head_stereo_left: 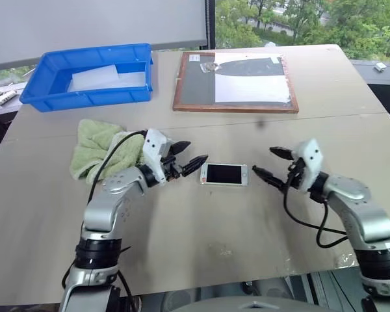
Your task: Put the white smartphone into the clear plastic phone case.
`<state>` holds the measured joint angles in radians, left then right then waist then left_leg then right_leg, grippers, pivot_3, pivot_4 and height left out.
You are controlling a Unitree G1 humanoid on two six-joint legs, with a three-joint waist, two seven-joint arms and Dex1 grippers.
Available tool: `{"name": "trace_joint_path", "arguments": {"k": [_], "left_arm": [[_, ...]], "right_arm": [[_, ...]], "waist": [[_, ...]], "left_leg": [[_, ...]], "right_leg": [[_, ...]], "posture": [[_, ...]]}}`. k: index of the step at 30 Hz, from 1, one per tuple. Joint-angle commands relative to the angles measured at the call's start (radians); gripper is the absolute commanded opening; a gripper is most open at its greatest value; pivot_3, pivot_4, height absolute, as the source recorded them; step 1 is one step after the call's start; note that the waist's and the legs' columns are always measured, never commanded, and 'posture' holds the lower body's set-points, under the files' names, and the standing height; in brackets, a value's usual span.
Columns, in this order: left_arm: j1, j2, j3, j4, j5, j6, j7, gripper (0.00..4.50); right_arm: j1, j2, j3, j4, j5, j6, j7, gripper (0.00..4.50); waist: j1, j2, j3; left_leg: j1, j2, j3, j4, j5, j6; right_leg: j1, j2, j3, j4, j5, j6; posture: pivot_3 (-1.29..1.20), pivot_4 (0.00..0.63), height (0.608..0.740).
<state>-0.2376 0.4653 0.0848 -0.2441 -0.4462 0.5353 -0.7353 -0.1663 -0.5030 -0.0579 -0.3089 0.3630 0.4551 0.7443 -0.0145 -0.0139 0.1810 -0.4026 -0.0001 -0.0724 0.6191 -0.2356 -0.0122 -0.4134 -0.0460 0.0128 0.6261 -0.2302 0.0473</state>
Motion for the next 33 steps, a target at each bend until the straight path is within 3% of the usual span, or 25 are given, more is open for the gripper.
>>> {"name": "trace_joint_path", "arguments": {"k": [1,10,15,25,33], "left_arm": [[0.079,0.059,0.064,-0.111,-0.048,0.029,-0.012,4.42],[0.27,0.136,0.173,-0.247,-0.184,0.068,-0.054,4.42],[0.39,0.148,0.216,-0.3,-0.223,0.069,-0.054,4.42],[0.436,0.15,0.228,-0.32,-0.243,0.061,-0.013,4.42],[0.455,0.156,0.233,-0.331,-0.227,0.045,0.006,4.42]], "right_arm": [[0.076,-0.054,-0.108,-0.103,0.09,0.002,0.046,4.5],[0.346,-0.2,-0.289,-0.237,0.164,0.02,0.103,4.5],[0.453,-0.219,-0.348,-0.24,0.154,-0.011,0.11,4.5],[0.493,-0.211,-0.371,-0.261,0.174,-0.015,0.09,4.5],[0.424,-0.186,-0.353,-0.235,0.178,-0.012,0.03,4.5]], "waist": [[0.001,0.0,0.0],[0.003,0.0,0.001],[0.0,-0.001,0.001],[0.004,-0.001,0.001],[0.002,-0.002,0.001]], "left_leg": [[0.0,0.0,0.0,0.0,0.0,0.001],[0.001,0.001,0.003,0.002,-0.001,0.002],[0.002,0.003,0.006,0.006,-0.001,0.002],[0.004,0.003,0.008,0.017,-0.001,0.002],[0.005,0.004,0.009,0.017,-0.001,0.002]], "right_leg": [[0.0,0.0,0.0,0.0,0.0,0.0],[0.001,0.0,0.0,0.001,-0.002,0.003],[0.002,0.002,0.003,0.002,-0.002,0.003],[0.002,0.002,0.005,0.015,-0.005,0.0],[0.002,0.004,0.007,0.016,-0.005,0.0]], "posture": [[0.0,0.15,0.74],[0.0,0.15,0.74],[0.0,0.15,0.74],[0.0,0.15,0.74],[0.0,0.15,0.74]]}}
